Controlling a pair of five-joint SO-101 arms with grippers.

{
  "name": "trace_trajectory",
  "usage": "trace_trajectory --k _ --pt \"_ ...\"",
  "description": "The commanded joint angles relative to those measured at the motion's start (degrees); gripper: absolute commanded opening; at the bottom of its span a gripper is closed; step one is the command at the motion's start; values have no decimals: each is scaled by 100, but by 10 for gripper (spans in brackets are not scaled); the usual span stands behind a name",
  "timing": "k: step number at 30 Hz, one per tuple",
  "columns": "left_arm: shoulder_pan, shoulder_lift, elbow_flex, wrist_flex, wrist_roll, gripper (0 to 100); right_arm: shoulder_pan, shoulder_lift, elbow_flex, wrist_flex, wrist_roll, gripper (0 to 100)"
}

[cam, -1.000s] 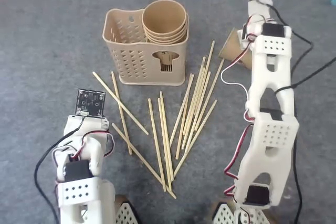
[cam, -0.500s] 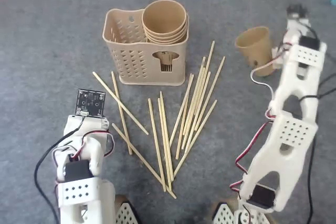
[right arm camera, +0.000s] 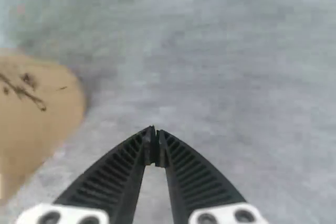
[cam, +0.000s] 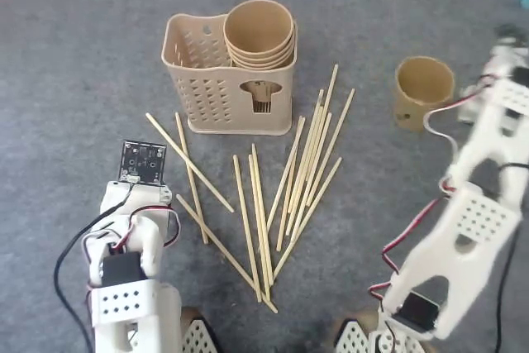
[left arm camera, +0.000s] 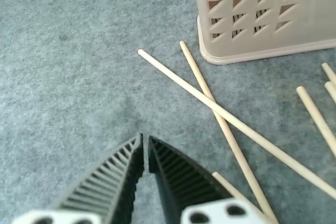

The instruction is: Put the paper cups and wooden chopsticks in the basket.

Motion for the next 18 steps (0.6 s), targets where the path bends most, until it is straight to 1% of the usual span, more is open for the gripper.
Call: trace_trajectory --k 1,4,7,11,18 --pt "0 -141 -31 -149 -35 13 338 -1059 -132 119 -316 10" --pt "9 -141 -31 -149 -26 13 312 -1481 -132 453 -325 18" --pt "9 -141 -31 -149 -26 13 75 -1824 -132 848 -316 78" --pt "9 -141 -31 -149 -26 15 -330 -2158 -132 1077 -343 140" --pt "9 -132 -31 -149 -35 16 -989 -2290 -132 1042 -431 148"
